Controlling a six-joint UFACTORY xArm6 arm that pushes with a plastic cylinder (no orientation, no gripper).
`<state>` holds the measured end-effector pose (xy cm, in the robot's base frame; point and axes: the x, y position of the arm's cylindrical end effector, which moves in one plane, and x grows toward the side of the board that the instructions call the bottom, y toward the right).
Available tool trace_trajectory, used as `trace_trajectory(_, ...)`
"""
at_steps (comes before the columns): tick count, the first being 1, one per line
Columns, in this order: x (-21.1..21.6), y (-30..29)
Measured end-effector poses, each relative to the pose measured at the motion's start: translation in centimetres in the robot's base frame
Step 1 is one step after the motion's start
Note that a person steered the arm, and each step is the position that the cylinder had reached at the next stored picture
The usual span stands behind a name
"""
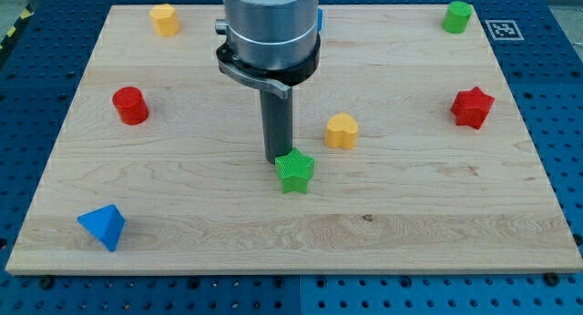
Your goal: Move the green star to the bottom center
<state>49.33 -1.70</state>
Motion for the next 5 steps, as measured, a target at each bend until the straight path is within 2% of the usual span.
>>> trace_trajectory(4, 6.3, 3.6)
trace_trajectory(5, 6.2, 3.3)
